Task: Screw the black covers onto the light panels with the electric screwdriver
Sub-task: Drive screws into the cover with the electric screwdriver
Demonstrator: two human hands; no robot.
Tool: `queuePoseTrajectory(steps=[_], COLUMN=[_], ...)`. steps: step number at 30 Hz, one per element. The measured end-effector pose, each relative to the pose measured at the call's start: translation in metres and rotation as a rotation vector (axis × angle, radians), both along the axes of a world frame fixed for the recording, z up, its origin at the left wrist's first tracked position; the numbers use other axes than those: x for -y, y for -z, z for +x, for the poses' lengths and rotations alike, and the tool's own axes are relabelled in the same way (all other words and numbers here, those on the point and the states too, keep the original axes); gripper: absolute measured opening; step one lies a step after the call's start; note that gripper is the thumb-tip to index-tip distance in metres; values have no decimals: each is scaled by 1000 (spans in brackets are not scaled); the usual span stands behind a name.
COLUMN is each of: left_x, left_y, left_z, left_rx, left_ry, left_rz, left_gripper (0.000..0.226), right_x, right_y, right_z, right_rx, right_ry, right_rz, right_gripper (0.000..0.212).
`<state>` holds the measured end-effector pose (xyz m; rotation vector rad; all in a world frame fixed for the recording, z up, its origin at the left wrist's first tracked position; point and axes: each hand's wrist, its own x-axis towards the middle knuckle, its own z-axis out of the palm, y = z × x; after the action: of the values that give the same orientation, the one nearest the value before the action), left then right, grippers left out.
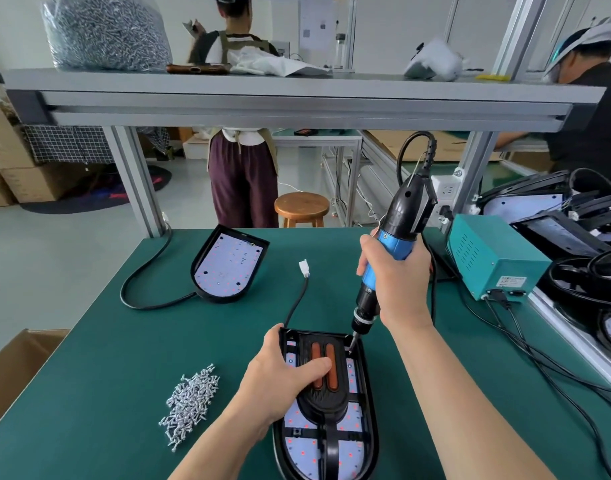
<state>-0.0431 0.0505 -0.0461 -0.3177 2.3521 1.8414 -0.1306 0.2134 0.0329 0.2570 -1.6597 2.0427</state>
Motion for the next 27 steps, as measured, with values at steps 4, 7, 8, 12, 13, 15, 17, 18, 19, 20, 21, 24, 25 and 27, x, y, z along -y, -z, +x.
queuePoseTrajectory(steps=[4,7,8,12,13,15,17,18,19,20,21,24,25,27], left_x=[1,1,1,2,2,2,2,2,2,3,3,4,5,4], left_y=[5,8,9,9,8,6,3,2,0,-1,-2,-2,-3,-4], left_z=[-2,-3,-4,-6,-6,-6,-4,-4,-4,-4,-4,-2,-2,-2], left_rx=[-7,-4,-4,3,4,7,8,12,18,23,27,34,37,39], left_ry=[-10,-21,-23,-19,-18,-17,-8,-1,4,9,14,27,30,35], left_rz=[-5,-12,-10,1,-7,-13,-3,-1,-6,-14,-18,-22,-26,-35], left_gripper=[119,119,118,111,111,110,107,105,104,104,104,102,98,87], right_x=[-3,-4,-3,-5,-5,-4,-1,-1,-1,-2,-3,-8,-10,-14], right_y=[2,5,5,4,5,8,12,12,12,11,9,-2,-7,-20], right_z=[-3,-4,-3,0,2,5,11,13,15,17,18,24,26,30], right_rx=[-4,6,12,-9,-17,-3,32,41,39,36,32,21,8,-24], right_ry=[-3,-30,-38,-127,-167,-236,-242,-236,-239,-251,-258,-224,-204,-165], right_rz=[29,24,21,51,73,118,116,100,86,71,52,-2,-21,-72], right_gripper=[17,16,16,18,17,14,8,8,17,26,33,33,30,27])
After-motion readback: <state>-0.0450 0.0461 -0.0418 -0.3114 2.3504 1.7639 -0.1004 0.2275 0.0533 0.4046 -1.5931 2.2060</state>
